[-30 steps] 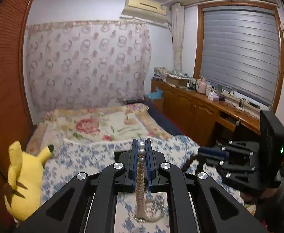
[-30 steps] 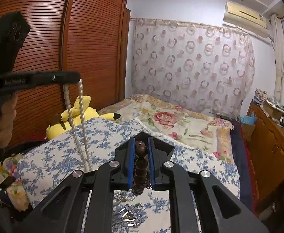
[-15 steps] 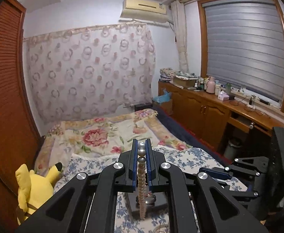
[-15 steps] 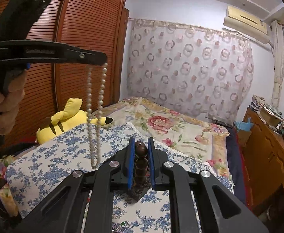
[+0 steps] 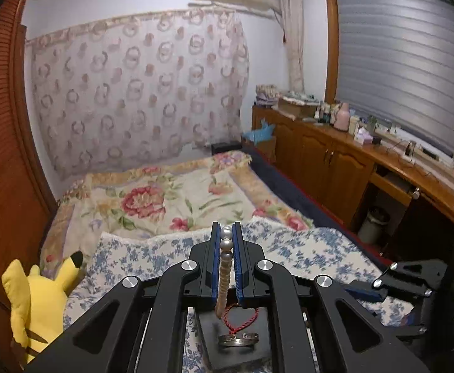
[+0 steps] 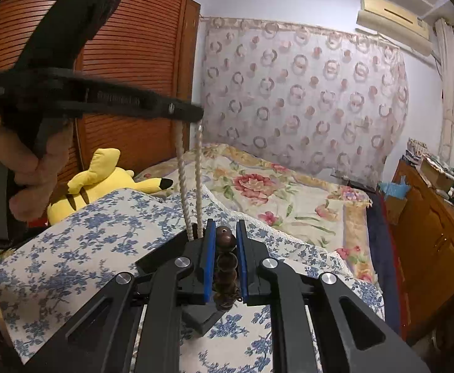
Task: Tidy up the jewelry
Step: 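Lift both strands over the black box and release them inside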
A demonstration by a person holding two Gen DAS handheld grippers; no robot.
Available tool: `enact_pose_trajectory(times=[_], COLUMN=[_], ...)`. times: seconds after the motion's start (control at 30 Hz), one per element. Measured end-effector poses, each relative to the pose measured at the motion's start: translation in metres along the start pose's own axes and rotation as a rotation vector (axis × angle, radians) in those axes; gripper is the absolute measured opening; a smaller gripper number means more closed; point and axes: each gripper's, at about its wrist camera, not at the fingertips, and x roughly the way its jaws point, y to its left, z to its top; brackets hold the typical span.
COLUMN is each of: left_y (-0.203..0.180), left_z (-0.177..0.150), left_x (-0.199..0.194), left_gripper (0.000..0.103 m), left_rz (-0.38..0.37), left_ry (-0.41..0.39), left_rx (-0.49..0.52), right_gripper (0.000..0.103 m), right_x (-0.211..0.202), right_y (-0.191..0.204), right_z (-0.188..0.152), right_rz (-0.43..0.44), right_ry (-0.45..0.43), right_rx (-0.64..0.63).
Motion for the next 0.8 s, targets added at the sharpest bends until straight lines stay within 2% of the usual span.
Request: enact_pose_trajectory(times=[0.2,0.43,0.6,0.8], left_y=[0.025,0.042,0.043,0.043], left_z=[-0.042,-0.078,-0.087,-0.086], left_x=[0.053,0.079,0.079,0.061], left_gripper=[0.007,0.007,0.007,0.022], left_rz=[-0.005,-0.007,0.003,-0.004], left_ry=[0.100,0.176,0.177,0.138], left_rx=[-0.053,-0.080,-0.069,-0.076], right_gripper=[0.015,0.015,0.015,0.015], right_x=[0.040,0.080,0.096,0.096], right_y=[-0.009,-0.008,-0.008,-0.011], right_z=[-0.002,-0.009,-0.014,-0.015], right_rz=[0.041,0.050,0.044,0.036], right_ry=[0.040,0.097,0.127,0.131], right_rx=[0.013,0.000,0.001,0.021])
